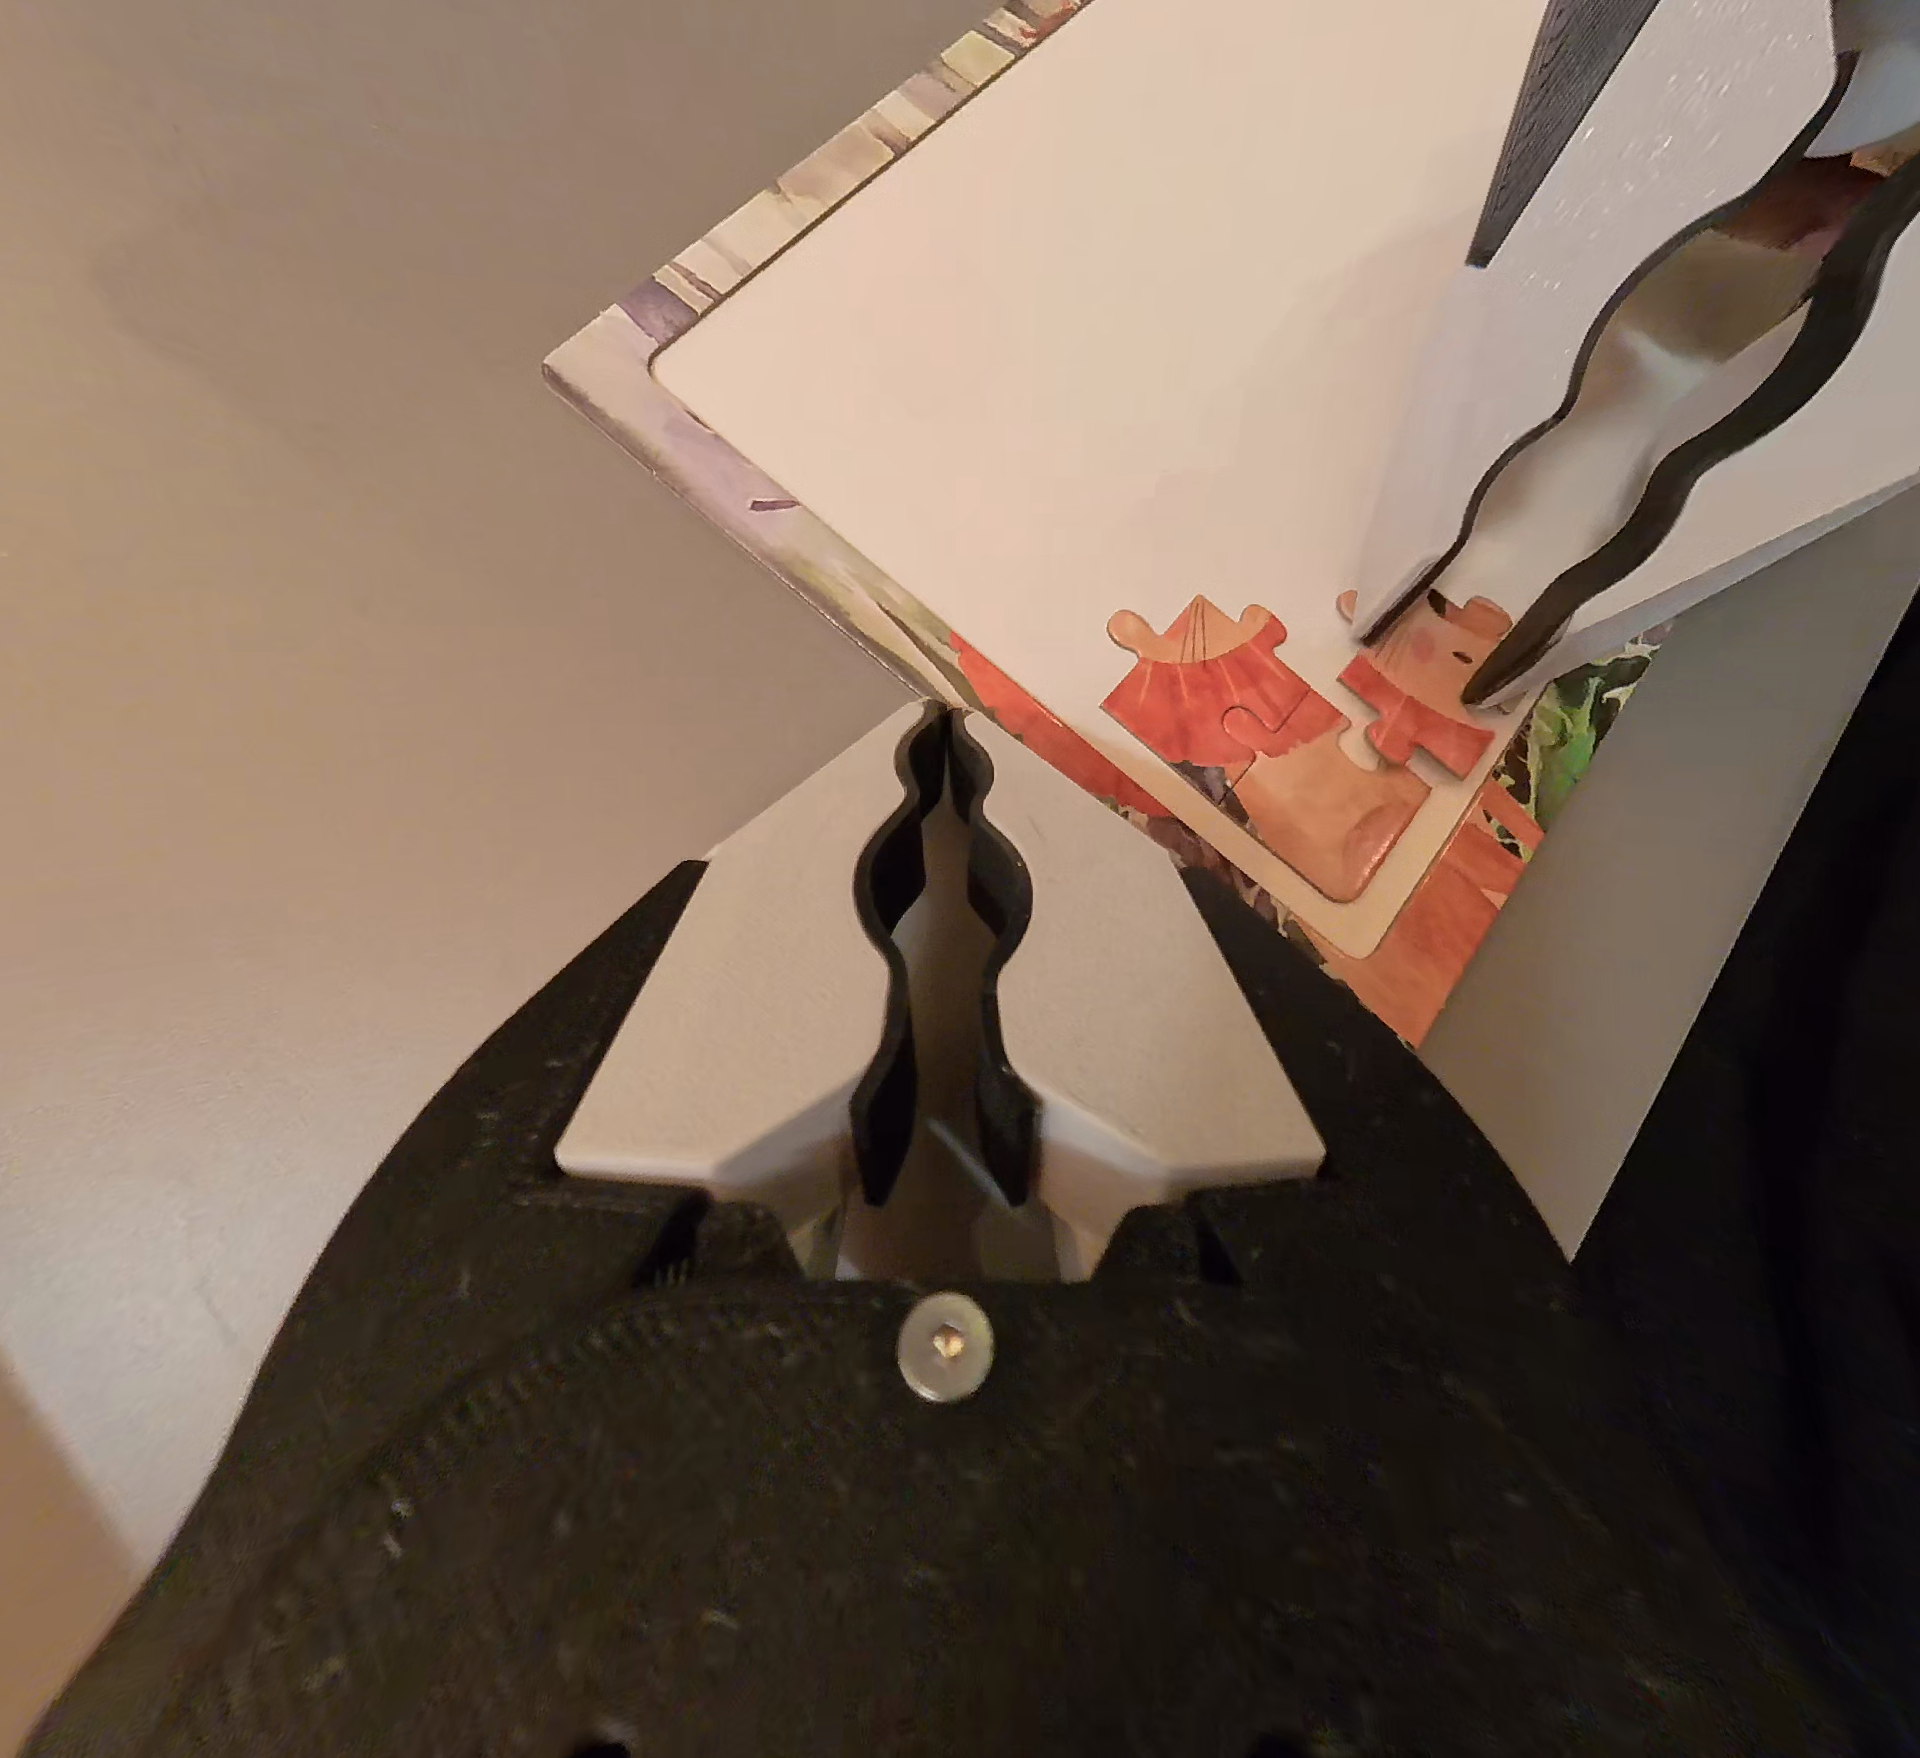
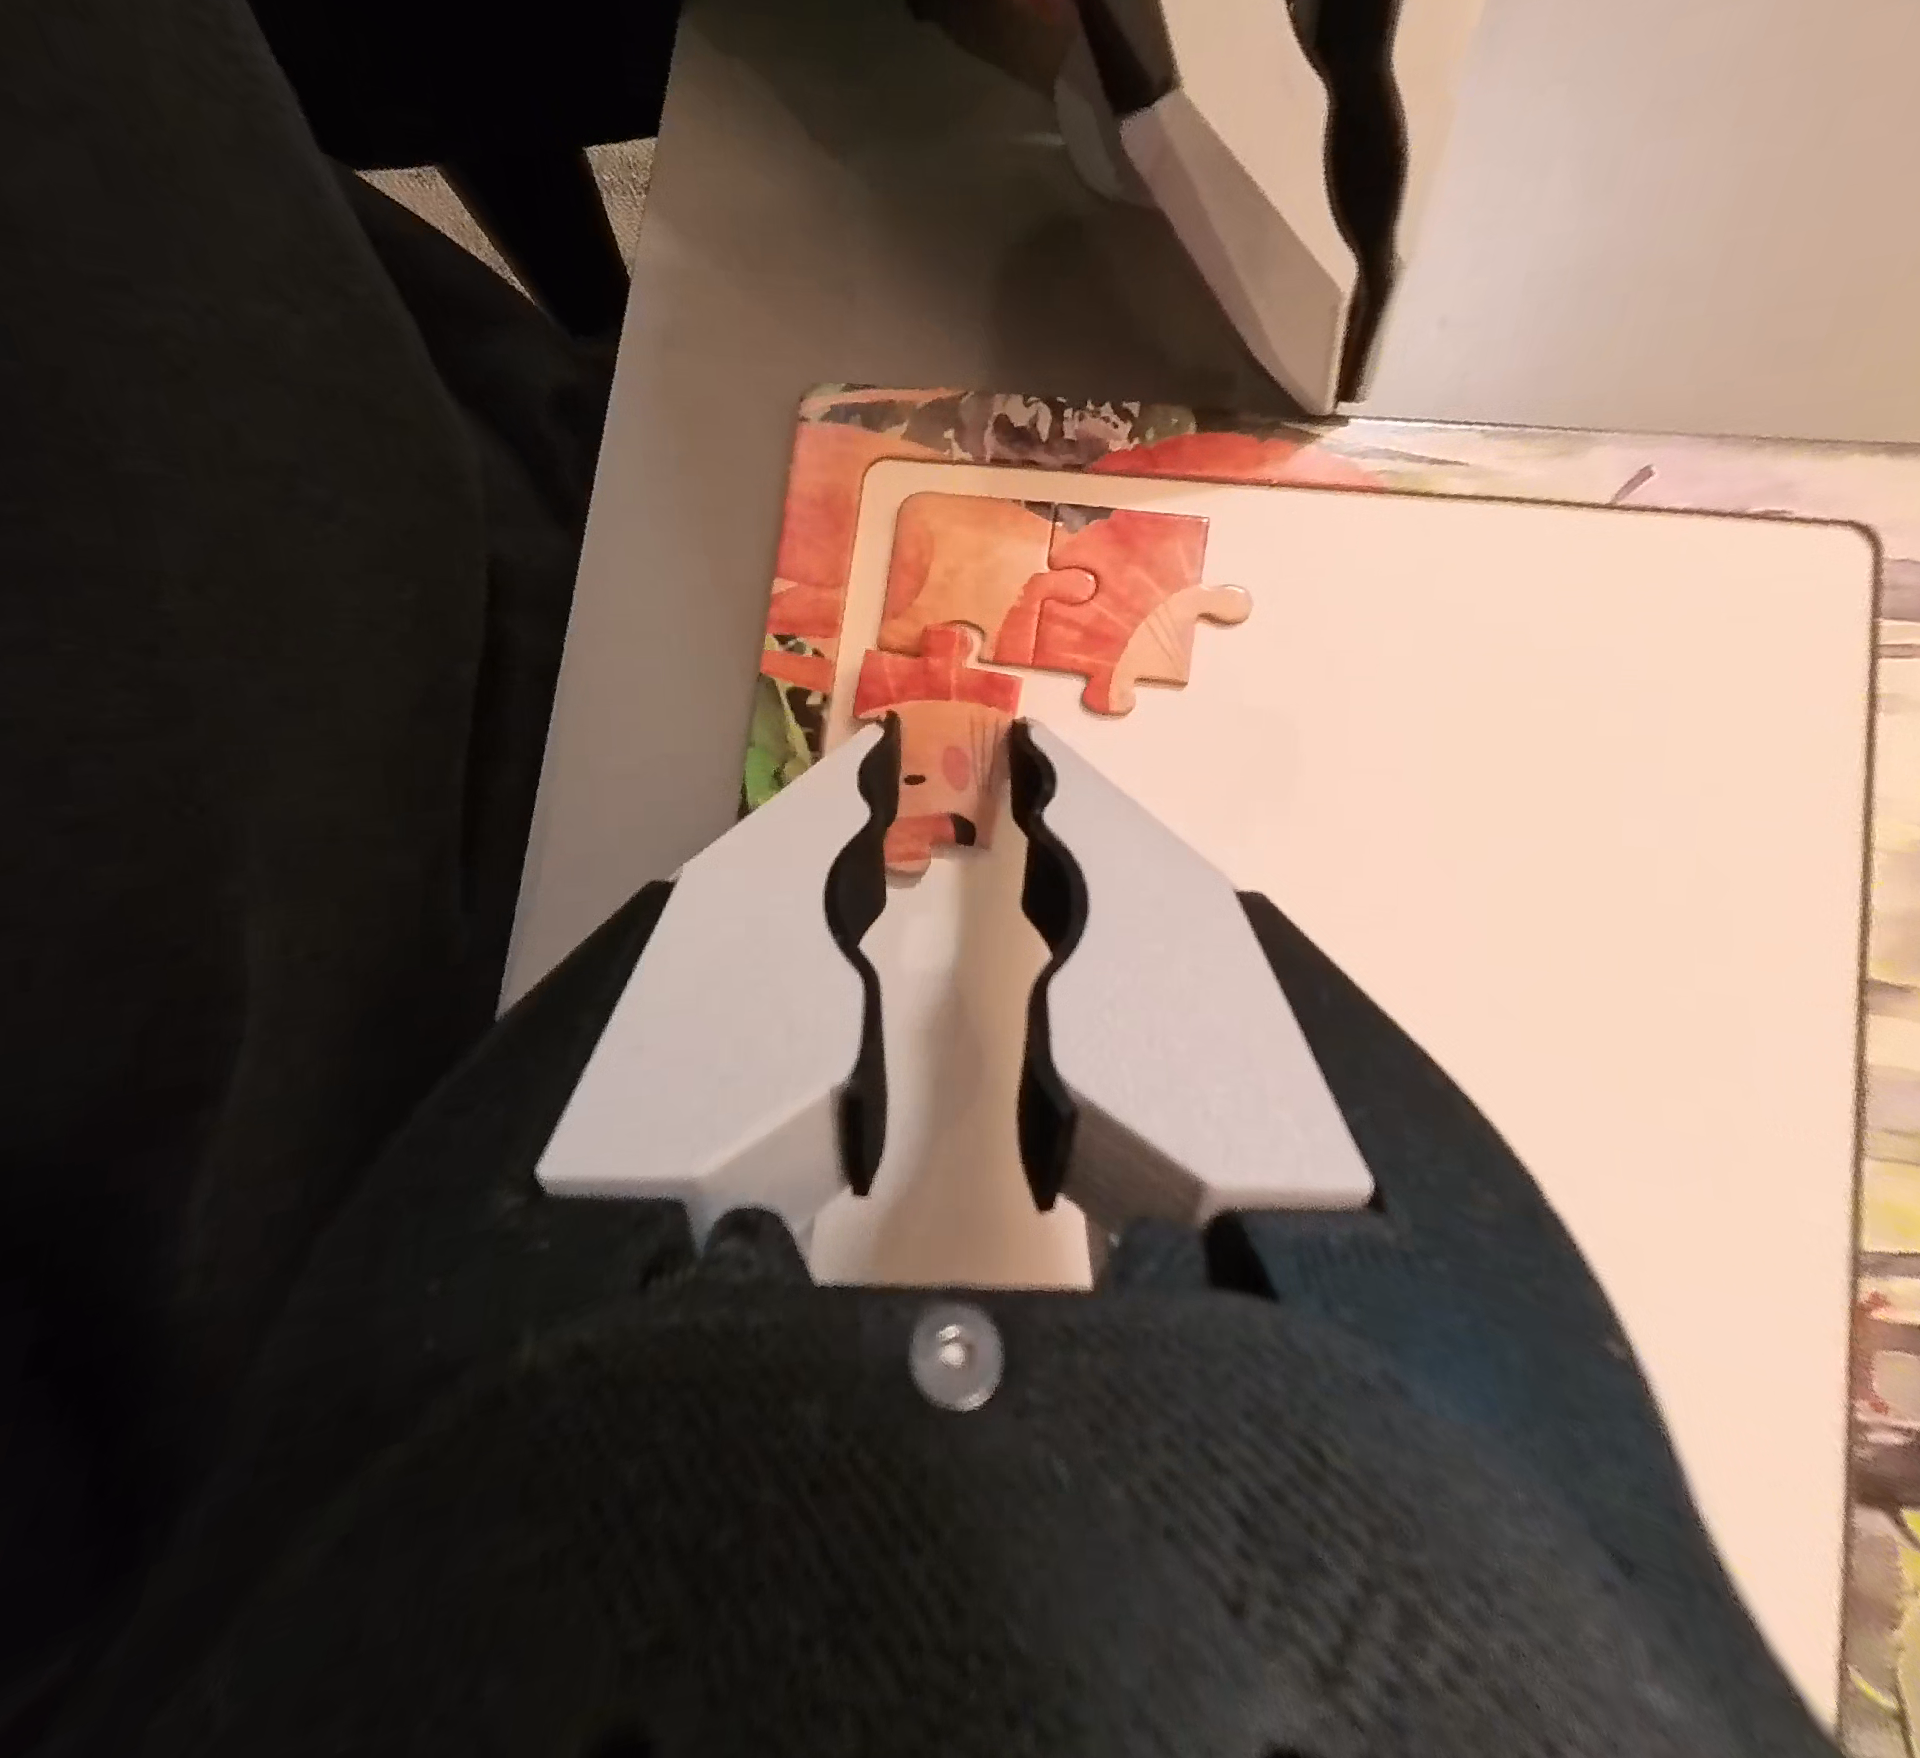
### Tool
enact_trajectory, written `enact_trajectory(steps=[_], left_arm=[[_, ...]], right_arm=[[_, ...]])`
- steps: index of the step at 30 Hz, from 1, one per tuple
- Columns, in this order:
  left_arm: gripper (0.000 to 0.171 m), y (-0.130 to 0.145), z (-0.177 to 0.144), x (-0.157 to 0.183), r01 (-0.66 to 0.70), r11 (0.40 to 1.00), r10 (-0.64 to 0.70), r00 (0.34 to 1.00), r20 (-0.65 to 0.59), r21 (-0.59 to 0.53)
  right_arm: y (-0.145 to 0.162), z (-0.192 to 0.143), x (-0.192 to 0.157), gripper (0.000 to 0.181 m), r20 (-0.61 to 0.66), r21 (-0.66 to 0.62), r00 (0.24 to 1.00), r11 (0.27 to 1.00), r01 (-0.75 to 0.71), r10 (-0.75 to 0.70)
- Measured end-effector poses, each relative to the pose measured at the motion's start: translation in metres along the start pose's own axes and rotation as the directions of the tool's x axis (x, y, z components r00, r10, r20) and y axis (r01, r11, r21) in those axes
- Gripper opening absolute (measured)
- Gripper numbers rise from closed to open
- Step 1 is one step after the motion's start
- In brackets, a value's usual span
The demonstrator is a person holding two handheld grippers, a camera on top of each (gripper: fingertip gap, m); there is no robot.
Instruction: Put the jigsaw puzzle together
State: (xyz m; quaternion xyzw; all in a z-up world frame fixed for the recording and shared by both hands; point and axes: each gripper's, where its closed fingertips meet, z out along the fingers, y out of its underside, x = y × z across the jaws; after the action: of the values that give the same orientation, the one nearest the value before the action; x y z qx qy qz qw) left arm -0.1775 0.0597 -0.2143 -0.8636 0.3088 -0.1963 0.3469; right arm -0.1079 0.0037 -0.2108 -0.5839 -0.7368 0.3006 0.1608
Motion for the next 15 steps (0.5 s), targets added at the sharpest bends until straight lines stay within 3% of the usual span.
enact_trajectory(steps=[4, 10, 15], left_arm=[[0.000, 0.000, 0.000, 0.000, -0.001, 1.000, 0.001, 1.000, 0.001, 0.000], [0.000, 0.000, 0.000, 0.000, -0.002, 1.000, 0.002, 1.000, 0.002, 0.000], [0.000, 0.000, 0.000, 0.000, -0.004, 1.000, 0.004, 1.000, 0.004, 0.000]], right_arm=[[0.001, -0.006, 0.013, 0.019, -0.067, 0.019, 0.996, 0.998, -0.052, 0.053], [0.010, -0.014, 0.041, 0.023, -0.179, 0.067, 0.928, 0.945, -0.319, 0.326], [0.013, -0.018, 0.038, 0.036, -0.159, 0.073, 0.937, 0.950, -0.304, 0.312]])
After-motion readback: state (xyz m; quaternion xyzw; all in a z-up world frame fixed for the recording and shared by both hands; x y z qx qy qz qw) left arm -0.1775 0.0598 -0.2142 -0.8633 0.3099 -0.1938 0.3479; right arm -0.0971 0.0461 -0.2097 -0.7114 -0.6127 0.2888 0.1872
